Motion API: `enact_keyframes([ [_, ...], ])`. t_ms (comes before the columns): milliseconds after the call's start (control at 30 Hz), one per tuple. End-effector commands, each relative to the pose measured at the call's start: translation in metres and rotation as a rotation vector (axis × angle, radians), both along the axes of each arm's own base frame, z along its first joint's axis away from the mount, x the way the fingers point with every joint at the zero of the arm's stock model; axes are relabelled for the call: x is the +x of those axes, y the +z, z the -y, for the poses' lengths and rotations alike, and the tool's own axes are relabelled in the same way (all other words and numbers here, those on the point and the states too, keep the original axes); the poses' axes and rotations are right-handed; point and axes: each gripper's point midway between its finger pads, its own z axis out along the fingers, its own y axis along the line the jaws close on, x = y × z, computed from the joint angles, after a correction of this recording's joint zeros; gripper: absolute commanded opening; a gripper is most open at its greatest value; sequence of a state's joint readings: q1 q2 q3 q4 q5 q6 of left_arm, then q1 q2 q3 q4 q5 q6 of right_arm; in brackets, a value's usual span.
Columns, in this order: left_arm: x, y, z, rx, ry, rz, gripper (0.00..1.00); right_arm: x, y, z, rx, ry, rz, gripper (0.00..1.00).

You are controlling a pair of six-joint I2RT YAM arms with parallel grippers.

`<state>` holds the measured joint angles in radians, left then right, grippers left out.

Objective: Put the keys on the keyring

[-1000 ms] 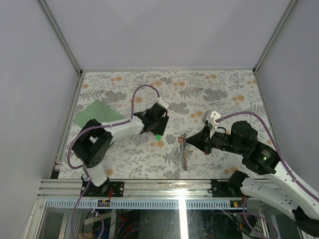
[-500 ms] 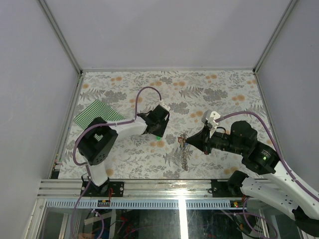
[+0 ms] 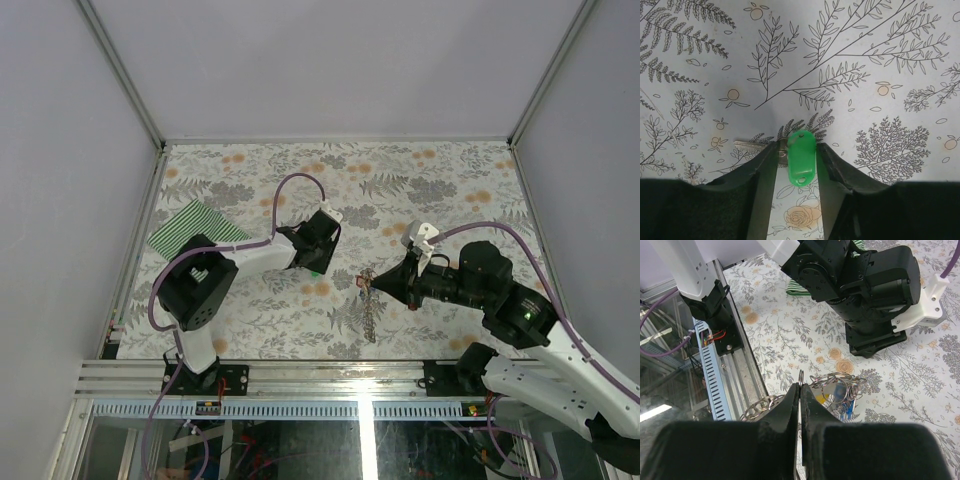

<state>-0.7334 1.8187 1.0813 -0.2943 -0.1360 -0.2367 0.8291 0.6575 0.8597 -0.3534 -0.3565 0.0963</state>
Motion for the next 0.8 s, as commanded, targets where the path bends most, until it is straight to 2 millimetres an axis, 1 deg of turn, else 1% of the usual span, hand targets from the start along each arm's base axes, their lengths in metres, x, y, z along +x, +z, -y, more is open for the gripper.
enact_keyframes([
  [0,0.006,0.009,0.007,-0.021,-0.008,0.033,0.4,0.001,0.036,-0.007,0.097,0.019,0.073,0.0],
  [167,0.012,0.033,0.012,-0.058,-0.006,0.072,0.49,0.001,0.035,-0.008,0.095,0.023,0.07,0.0],
  [267,0.015,0.04,0.014,-0.067,-0.006,0.087,0.5,0.002,0.035,-0.009,0.096,0.023,0.07,0.0],
  [400,0.018,0.039,0.014,-0.061,-0.003,0.085,0.49,0.001,0.034,-0.008,0.095,0.022,0.068,0.0],
  [567,0.018,0.033,0.009,-0.037,0.008,0.082,0.47,0.002,0.034,-0.006,0.095,0.015,0.071,0.0],
  [667,0.021,0.035,0.005,-0.06,0.028,0.08,0.47,0.001,0.033,-0.006,0.094,0.014,0.071,0.0],
  [767,0.026,0.045,0.003,-0.152,0.033,0.083,0.47,0.001,0.033,-0.006,0.092,0.015,0.069,0.0],
])
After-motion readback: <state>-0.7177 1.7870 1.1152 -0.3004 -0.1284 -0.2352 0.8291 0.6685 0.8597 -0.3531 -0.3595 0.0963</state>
